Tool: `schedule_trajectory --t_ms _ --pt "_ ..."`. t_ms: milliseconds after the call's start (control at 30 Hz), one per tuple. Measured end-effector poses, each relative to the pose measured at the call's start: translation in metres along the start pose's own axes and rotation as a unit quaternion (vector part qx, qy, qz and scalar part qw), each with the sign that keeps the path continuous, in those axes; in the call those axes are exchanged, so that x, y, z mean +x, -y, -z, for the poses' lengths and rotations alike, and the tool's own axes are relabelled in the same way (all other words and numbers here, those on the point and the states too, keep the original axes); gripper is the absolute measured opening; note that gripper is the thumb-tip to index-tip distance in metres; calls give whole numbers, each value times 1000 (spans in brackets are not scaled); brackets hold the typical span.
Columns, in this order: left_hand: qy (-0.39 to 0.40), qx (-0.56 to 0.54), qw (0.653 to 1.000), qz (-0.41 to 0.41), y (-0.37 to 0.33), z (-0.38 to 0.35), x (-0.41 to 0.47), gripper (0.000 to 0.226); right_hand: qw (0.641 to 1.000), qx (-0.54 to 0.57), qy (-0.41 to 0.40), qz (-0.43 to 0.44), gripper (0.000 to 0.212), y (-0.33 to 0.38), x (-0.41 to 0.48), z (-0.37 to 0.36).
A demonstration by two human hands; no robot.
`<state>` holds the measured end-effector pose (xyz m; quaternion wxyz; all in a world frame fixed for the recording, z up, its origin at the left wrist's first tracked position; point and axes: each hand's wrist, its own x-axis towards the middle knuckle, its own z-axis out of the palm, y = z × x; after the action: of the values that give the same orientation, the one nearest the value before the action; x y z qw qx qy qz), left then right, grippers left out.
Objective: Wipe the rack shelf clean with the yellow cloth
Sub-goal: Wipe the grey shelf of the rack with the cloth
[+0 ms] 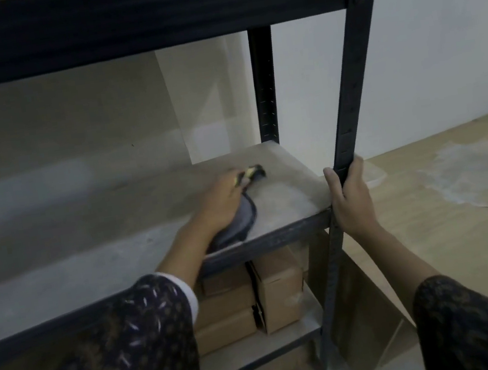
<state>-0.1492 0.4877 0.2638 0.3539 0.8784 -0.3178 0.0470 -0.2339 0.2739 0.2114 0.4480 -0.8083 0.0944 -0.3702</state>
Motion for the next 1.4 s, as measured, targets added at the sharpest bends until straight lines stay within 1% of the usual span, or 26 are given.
schedule_trajectory --t_ms 33,67,167,233,300,400,500,567,633,700,767,833,867,900,933,1000,1033,1100,1200,1267,1333,1400 --pt "-16 30 999 22 11 2 12 35 1000 0 4 3 37 -2 1 -1" --pt "-12 68 996 48 24 1 24 39 1000 0 7 6 37 -5 1 -2" --pt "33 154 978 138 58 -14 55 46 1000 5 14 12 38 -9 2 -4" --pt "36 181 972 144 58 -29 72 49 1000 12 15 13 39 -11 3 -5" --pt "44 181 976 109 43 -44 84 52 1000 18 13 14 46 -13 4 -6" --pt "76 180 981 15 15 -61 88 47 999 20 15 20 57 -15 5 -6" --pt "138 101 985 -40 -3 -63 73 44 999 20 14 32 56 -17 5 -5" --pt "173 68 979 -79 -12 -62 53 43 999 15 14 40 56 -17 6 -4" --pt "183 55 973 -131 -16 -60 31 41 999 4 19 49 56 -18 6 -2" --pt "181 37 965 -184 -16 -53 9 33 998 -2 22 53 55 -17 6 0" --pt "194 17 960 -202 -12 -41 -8 29 998 -4 21 51 56 -16 5 -1" --pt "205 7 962 -183 -6 -27 -17 28 999 -3 5 50 56 -15 5 -4" --pt "193 1 968 -161 0 -22 -16 30 999 -2 -6 51 56 -16 5 -6" --pt "162 -8 977 -135 6 -16 -12 32 999 -3 -18 50 55 -16 5 -9" --pt "112 -12 988 -107 13 -11 -3 33 998 -4 -30 47 54 -16 4 -12" --pt "-2 13 1000 -25 27 -4 25 28 998 -8 -54 43 51 -18 4 -17" --pt "-47 38 998 24 36 -1 42 26 997 -10 -64 43 47 -20 4 -18" --pt "-89 71 989 99 60 1 72 31 996 -14 -73 46 38 -22 4 -20" --pt "-108 163 970 145 93 -6 104 30 996 -21 -76 51 32 -26 4 -21" --pt "-110 225 953 172 101 -16 121 32 995 -25 -75 55 30 -29 4 -21" --pt "-89 249 949 170 99 -26 140 35 995 -27 -75 60 24 -31 5 -22" --pt "-50 259 954 143 93 -37 157 35 995 -28 -77 62 22 -32 6 -23"
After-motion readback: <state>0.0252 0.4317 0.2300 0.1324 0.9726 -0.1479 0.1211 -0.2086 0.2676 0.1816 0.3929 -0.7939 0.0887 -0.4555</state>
